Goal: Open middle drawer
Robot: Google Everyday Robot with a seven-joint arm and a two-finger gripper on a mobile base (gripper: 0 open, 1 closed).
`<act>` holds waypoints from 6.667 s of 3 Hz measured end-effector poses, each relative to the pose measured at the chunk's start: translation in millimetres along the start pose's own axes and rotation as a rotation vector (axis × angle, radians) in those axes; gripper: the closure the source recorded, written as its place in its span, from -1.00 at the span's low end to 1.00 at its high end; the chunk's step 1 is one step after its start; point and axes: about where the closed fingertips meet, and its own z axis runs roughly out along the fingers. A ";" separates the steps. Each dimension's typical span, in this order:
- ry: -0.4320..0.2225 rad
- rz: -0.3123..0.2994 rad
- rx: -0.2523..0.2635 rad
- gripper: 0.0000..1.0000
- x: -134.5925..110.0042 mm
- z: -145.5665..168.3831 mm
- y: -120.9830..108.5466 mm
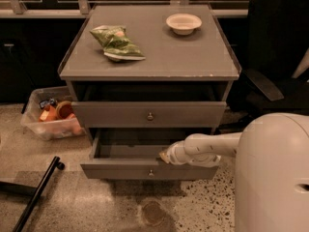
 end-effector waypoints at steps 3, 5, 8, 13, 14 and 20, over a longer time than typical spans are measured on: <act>0.062 -0.115 -0.067 -1.00 19.8 -9.9 10.7; 0.098 -0.187 -0.103 -0.63 42.5 -25.1 22.1; 0.001 -0.086 -0.016 0.77 23.6 -45.8 -10.7; 0.185 -0.385 -0.306 -0.30 73.9 -15.2 33.1; 0.204 -0.398 -0.335 -0.77 76.8 -18.8 35.9; 0.181 -0.377 -0.365 -1.00 73.7 -26.3 33.9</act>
Offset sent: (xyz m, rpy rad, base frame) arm -0.0680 -0.0142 -0.0081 -0.1111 0.0681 0.3227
